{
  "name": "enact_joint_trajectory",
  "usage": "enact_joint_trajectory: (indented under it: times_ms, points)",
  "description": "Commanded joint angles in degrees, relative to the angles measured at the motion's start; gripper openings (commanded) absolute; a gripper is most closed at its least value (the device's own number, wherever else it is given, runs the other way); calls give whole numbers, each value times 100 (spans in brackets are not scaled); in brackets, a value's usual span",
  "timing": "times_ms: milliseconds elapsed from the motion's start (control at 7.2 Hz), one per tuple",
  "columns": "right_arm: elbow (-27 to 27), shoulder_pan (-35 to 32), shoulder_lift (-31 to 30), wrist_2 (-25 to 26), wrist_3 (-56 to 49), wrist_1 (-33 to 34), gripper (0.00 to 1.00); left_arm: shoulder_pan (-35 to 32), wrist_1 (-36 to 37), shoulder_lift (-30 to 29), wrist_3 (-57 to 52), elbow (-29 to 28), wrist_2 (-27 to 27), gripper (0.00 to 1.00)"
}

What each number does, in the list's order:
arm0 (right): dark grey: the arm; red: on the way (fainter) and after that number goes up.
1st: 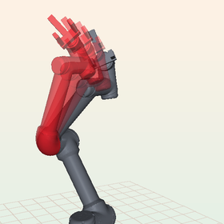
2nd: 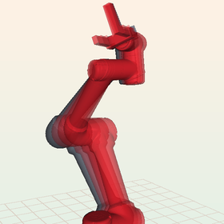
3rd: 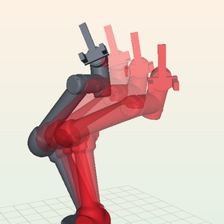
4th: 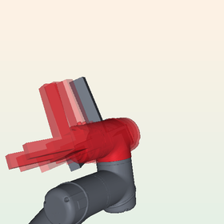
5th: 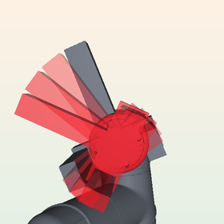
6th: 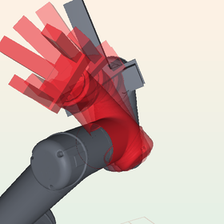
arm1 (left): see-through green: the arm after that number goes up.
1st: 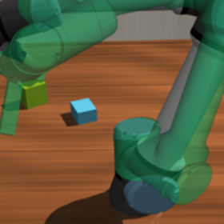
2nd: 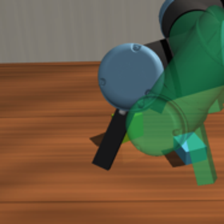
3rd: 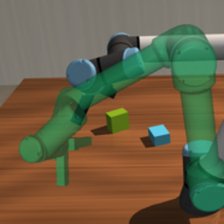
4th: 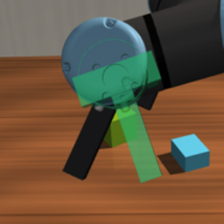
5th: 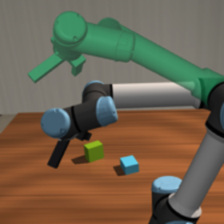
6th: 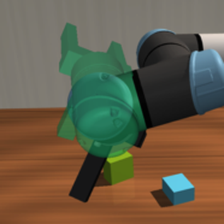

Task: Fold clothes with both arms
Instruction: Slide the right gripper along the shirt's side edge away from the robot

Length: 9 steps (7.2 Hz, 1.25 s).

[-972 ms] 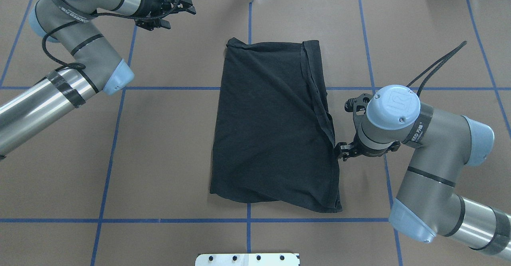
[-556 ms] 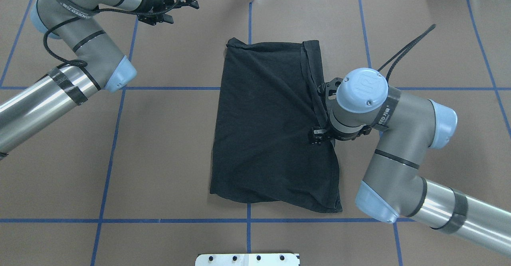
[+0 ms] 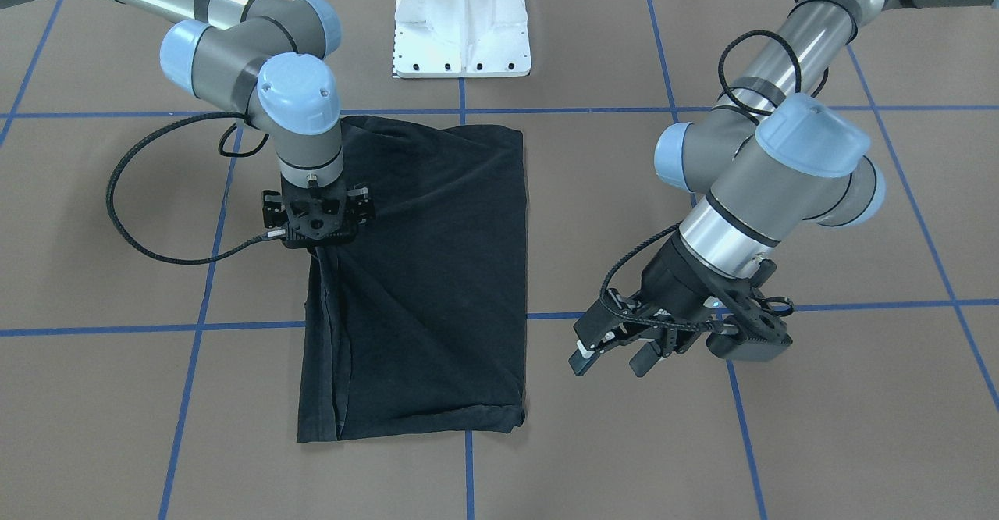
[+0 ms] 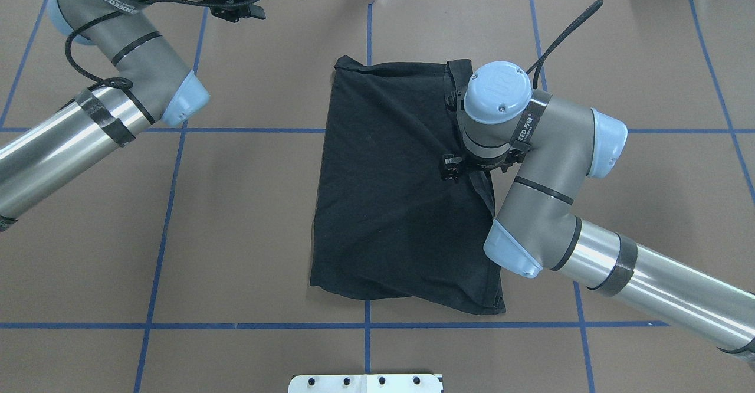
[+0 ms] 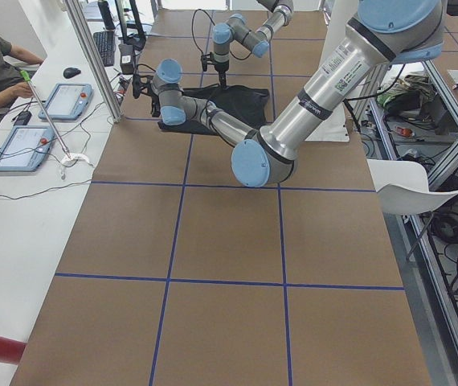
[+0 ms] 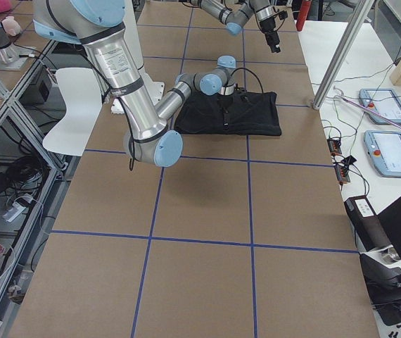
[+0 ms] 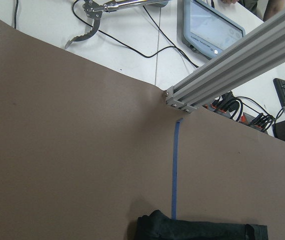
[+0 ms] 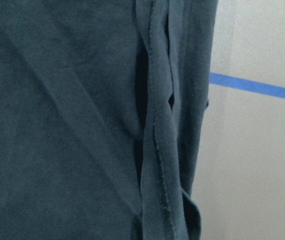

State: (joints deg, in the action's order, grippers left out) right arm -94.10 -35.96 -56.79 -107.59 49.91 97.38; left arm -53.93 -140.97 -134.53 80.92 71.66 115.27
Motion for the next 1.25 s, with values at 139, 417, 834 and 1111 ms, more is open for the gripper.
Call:
enact_joint_trajectory:
  times_ms: [139, 417, 834, 1111]
  points:
    - [356, -16, 37, -25, -165, -9, 100, -4, 158, -29, 3, 155, 4, 100]
    - [383, -60, 37, -16, -418, 0, 100, -4, 167, -29, 3, 173, 4, 100]
    - [383, -411, -121, -69, -989, 79, 100, -4, 175, -73, 3, 173, 4, 100]
    - [375, -700, -516, -121, -1455, 44, 100, -4, 210, -134, 20, 173, 4, 100]
